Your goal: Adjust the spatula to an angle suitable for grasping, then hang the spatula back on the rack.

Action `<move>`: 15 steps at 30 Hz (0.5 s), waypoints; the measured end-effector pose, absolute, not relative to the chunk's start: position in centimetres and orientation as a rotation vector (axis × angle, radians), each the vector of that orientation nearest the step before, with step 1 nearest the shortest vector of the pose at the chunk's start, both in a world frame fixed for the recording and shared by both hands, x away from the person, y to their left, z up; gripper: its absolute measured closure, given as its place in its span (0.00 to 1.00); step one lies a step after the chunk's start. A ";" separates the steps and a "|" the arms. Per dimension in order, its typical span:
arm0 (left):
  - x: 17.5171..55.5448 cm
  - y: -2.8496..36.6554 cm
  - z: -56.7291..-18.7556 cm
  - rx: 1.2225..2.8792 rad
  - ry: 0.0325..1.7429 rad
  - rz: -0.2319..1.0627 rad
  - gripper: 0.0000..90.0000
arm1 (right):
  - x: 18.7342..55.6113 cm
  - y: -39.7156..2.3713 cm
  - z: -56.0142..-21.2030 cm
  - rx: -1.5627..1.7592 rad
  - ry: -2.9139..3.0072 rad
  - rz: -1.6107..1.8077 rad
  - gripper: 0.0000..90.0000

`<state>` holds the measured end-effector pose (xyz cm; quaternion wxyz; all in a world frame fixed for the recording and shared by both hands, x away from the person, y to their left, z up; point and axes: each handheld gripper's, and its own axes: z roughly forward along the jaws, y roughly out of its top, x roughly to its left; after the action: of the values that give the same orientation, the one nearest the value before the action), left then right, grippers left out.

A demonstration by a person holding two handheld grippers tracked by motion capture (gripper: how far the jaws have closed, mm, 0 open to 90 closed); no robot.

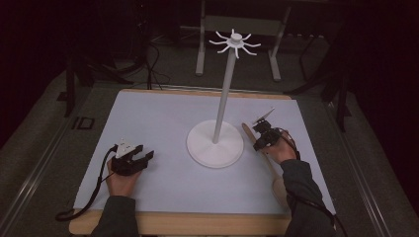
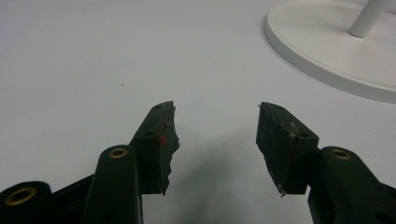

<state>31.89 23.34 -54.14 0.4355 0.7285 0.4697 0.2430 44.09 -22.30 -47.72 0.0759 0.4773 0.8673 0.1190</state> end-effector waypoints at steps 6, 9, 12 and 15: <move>31.9 23.3 -54.1 1.812 1.169 0.604 0.52 | 43.3 -22.9 -47.1 1.429 2.560 0.435 0.83; 31.9 23.3 -54.1 1.812 1.169 0.604 0.52 | 43.1 -23.0 -47.0 1.419 2.551 0.456 0.83; 31.9 23.4 -54.1 1.811 1.170 0.603 0.52 | 42.4 -23.4 -46.6 1.412 2.519 0.512 0.83; 31.9 23.3 -54.1 1.811 1.169 0.606 0.52 | 41.9 -23.8 -46.3 1.400 2.497 0.559 0.83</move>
<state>31.88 23.33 -54.14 0.4360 0.7278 0.4700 0.2435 41.91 -23.75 -46.31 0.1123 0.4769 0.8507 0.1906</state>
